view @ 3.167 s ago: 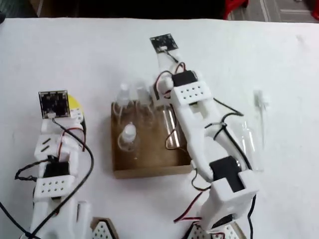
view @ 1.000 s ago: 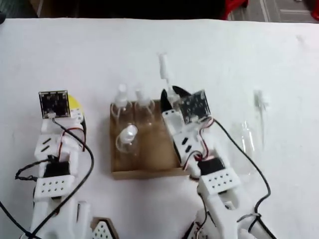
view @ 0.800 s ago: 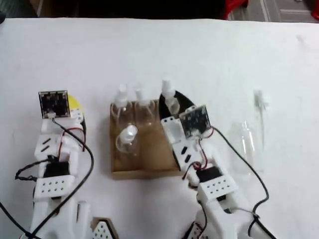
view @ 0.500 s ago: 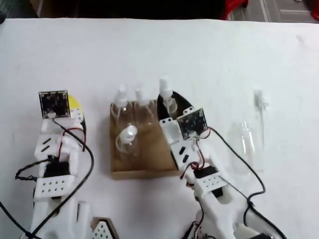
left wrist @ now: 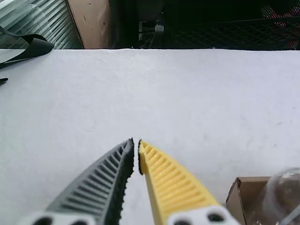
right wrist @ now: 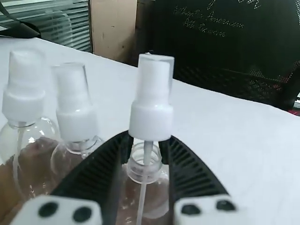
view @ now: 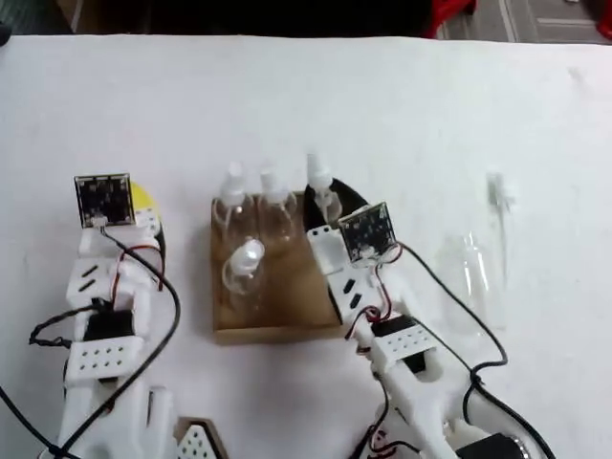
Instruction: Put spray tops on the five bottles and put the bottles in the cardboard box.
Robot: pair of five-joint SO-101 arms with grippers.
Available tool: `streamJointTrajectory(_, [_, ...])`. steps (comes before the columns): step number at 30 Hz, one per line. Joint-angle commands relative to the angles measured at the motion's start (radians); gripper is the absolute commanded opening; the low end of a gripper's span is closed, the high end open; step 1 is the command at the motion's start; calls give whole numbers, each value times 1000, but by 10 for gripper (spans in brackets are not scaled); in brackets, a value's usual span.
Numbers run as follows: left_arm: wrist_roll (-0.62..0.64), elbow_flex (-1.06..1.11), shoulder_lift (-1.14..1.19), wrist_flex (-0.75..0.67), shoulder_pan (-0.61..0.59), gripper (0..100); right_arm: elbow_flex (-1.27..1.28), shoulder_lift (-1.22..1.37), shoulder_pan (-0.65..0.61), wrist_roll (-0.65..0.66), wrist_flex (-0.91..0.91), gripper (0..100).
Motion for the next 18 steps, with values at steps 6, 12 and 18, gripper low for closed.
streamJointTrajectory(6, [-9, -9, 1, -21, 8, 24, -48, -1, 4, 61, -77, 16])
streamJointTrajectory(12, [-9, -9, 1, -21, 10, 24, -48, 1, 2, 69, -76, 16])
streamJointTrajectory(18, [-9, -9, 1, -21, 10, 24, -64, 70, -5, 75, -93, 18])
